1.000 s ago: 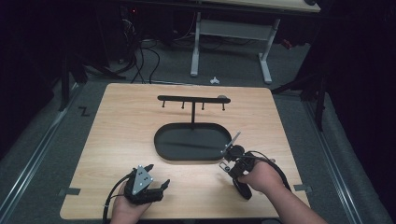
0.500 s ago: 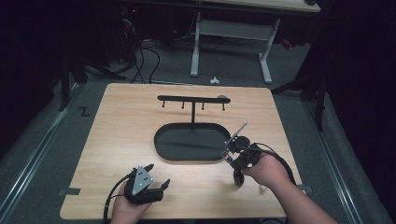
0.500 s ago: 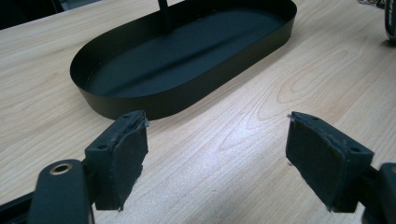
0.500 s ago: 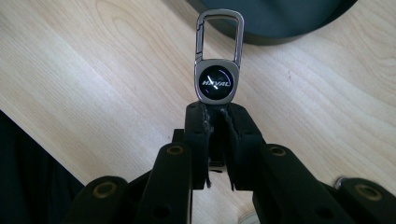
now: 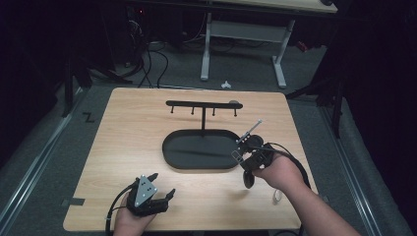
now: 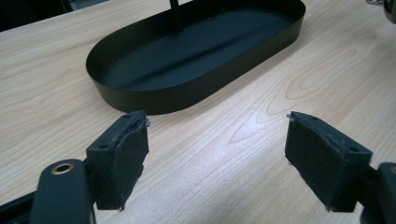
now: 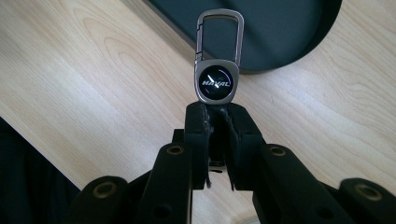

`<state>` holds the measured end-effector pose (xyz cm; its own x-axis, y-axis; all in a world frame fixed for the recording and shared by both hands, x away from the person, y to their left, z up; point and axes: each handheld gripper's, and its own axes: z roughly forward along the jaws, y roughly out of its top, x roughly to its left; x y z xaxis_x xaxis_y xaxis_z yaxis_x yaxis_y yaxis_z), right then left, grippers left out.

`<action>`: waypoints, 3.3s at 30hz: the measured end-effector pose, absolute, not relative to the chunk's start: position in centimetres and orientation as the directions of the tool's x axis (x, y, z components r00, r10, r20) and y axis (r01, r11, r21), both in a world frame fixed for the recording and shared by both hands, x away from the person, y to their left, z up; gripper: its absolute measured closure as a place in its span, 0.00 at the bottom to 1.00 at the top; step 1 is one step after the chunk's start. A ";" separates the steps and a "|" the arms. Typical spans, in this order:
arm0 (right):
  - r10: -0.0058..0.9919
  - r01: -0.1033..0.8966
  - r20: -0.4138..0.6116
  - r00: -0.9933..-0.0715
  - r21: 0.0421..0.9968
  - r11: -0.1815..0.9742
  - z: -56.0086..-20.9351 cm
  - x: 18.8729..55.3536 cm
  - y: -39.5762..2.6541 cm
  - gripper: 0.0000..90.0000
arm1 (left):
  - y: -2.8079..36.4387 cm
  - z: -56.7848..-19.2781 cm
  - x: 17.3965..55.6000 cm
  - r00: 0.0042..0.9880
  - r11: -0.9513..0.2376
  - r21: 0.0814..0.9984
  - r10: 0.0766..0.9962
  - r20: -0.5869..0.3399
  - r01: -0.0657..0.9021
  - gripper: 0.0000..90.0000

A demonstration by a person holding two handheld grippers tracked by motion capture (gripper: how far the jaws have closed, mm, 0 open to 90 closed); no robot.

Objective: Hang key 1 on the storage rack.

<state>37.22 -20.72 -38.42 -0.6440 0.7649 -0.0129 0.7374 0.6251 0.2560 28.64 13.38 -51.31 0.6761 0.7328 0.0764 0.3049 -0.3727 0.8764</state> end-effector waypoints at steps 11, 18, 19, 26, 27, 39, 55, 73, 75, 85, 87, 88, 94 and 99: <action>0.752 0.711 -0.025 -0.659 0.306 0.633 -36.9 38.4 -19.7 0.90 | 14.5 -51.3 28.1 0.653 -0.365 0.875 0.753 0.077 0.318 0.25; 0.760 0.711 -0.027 -0.649 0.333 0.619 -35.9 39.6 -19.4 0.90 | 14.9 -51.4 28.0 0.645 -0.358 0.877 0.761 0.075 0.320 0.25; 0.761 0.710 -0.030 -0.648 0.338 0.618 -35.7 39.8 -19.4 0.90 | 14.9 -51.4 28.0 0.647 -0.362 0.874 0.759 0.074 0.324 0.25; 0.770 0.711 -0.033 -0.637 0.361 0.603 -34.9 40.7 -19.4 0.90 | 15.1 -51.4 28.0 0.643 -0.357 0.874 0.763 0.068 0.330 0.25; 0.776 0.717 -0.027 -0.630 0.364 0.595 -34.7 40.9 -19.3 0.90 | 15.1 -51.4 28.0 0.645 -0.360 0.872 0.761 0.069 0.332 0.25; 0.773 0.706 -0.038 -0.633 0.383 0.596 -33.5 42.0 -17.8 0.90 | 15.2 -51.3 28.0 0.637 -0.354 0.873 0.768 0.068 0.335 0.25; 0.779 0.703 -0.036 -0.626 0.407 0.584 -33.2 44.2 -15.7 0.90 | 15.1 -51.4 28.0 0.645 -0.360 0.873 0.761 0.070 0.330 0.25; 0.802 0.725 -0.067 -0.594 0.388 0.569 -33.4 46.2 -14.3 0.90 | 15.2 -51.4 28.1 0.650 -0.358 0.872 0.758 0.062 0.334 0.25; 0.798 0.718 -0.074 -0.598 0.392 0.575 -33.6 46.5 -14.3 0.90 | 15.2 -51.4 28.1 0.649 -0.356 0.872 0.759 0.059 0.337 0.25; 0.821 0.738 -0.078 -0.566 0.396 0.546 -34.7 47.5 -14.4 0.90 | 15.2 -51.5 28.1 0.652 -0.360 0.870 0.756 0.059 0.338 0.25; 0.827 0.743 -0.079 -0.557 0.398 0.539 -34.8 47.7 -14.4 0.90 | 15.2 -51.4 28.1 0.653 -0.360 0.870 0.755 0.059 0.337 0.25; 0.824 0.740 -0.085 -0.560 0.397 0.543 -34.9 47.9 -14.3 0.90 | 15.2 -51.5 28.1 0.653 -0.359 0.871 0.755 0.060 0.336 0.25; 0.829 0.741 -0.099 -0.551 0.400 0.540 -35.3 48.2 -14.1 0.89 | 15.2 -51.4 28.1 0.655 -0.362 0.869 0.753 0.060 0.338 0.25; 0.827 0.744 -0.094 -0.554 0.391 0.542 -35.7 48.2 -14.0 0.88 | 15.3 -51.4 28.2 0.657 -0.365 0.866 0.751 0.058 0.341 0.25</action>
